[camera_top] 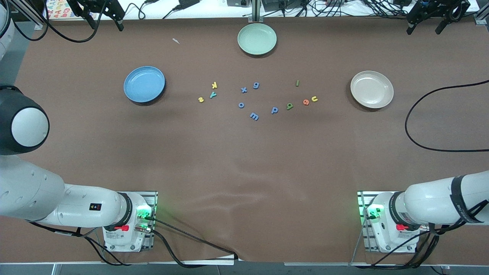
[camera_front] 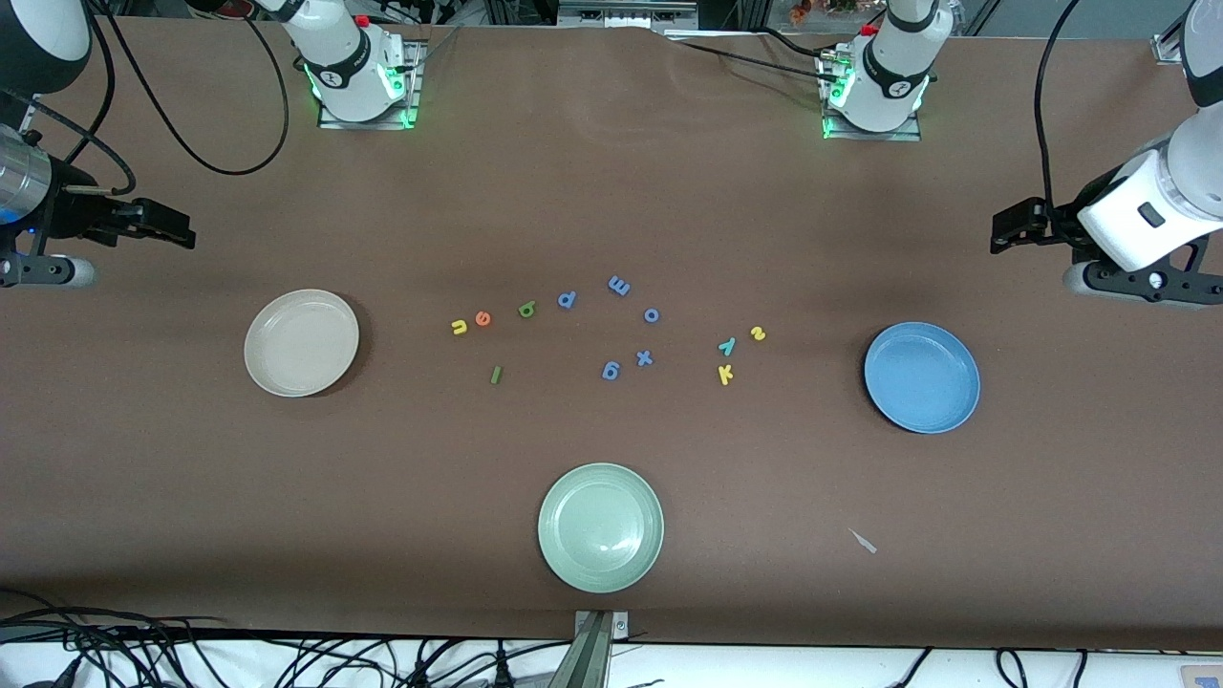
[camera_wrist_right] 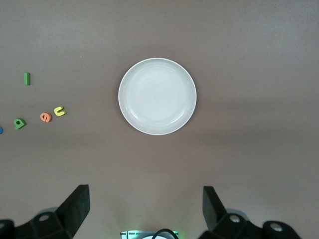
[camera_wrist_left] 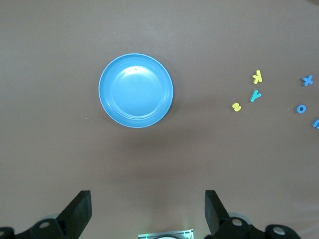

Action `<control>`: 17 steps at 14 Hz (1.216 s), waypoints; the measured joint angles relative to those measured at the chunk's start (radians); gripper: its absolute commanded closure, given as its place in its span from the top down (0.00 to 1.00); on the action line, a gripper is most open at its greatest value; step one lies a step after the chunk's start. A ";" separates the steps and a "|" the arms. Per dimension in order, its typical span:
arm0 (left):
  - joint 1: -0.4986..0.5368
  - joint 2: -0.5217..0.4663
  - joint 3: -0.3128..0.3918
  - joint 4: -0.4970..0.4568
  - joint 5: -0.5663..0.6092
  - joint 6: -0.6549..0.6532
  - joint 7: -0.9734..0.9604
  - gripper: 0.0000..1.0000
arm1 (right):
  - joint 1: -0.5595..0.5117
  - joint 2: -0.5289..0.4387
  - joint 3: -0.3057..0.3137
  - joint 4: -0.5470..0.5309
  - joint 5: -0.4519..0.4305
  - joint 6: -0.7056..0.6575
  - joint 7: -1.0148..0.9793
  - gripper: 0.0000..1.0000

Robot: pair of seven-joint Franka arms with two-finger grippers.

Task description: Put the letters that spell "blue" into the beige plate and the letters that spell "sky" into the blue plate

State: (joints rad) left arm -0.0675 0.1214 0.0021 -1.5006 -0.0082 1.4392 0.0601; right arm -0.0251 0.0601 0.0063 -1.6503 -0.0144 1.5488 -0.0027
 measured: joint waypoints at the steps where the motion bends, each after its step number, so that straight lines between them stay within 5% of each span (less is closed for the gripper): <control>1: 0.000 -0.002 -0.004 0.004 0.000 -0.003 0.003 1.00 | 0.000 0.000 0.000 0.000 0.000 0.000 0.000 1.00; 17: 0.011 0.002 -0.011 0.010 0.000 -0.003 0.004 1.00 | 0.000 0.000 0.000 0.000 0.000 0.000 0.000 1.00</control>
State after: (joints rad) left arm -0.0569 0.1233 -0.0086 -1.4911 -0.0081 1.4363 0.0638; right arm -0.0250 0.0601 0.0063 -1.6503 -0.0144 1.5488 -0.0027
